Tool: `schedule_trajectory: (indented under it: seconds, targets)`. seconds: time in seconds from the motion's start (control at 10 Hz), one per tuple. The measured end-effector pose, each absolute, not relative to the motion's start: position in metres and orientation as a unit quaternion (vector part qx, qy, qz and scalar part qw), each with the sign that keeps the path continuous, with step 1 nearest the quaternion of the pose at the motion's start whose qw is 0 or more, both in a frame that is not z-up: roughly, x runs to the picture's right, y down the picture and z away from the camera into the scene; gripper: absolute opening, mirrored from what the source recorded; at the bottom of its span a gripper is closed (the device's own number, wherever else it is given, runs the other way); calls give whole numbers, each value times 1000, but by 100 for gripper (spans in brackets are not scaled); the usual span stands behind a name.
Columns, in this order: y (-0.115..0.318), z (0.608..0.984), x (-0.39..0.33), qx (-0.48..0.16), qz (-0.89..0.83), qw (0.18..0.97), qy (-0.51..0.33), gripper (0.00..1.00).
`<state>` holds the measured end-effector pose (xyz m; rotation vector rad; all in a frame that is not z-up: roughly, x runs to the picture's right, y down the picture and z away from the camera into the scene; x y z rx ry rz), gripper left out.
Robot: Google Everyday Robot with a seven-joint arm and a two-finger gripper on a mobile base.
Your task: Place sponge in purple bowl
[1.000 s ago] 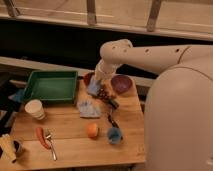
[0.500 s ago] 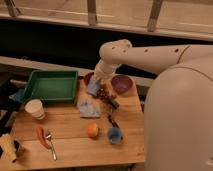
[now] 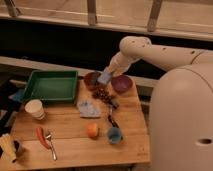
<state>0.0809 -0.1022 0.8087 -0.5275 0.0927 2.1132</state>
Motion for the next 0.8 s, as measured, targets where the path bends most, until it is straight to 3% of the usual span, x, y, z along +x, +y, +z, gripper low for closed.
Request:
schedule_trajectory:
  seconds: [0.4,0.5,0.8]
  targets:
    - [-94,849,165,-216,909,356,29,0]
    - [-93,850,166,-217,909,354,28,5]
    - [-93,850,164,-217,909,356,28,32]
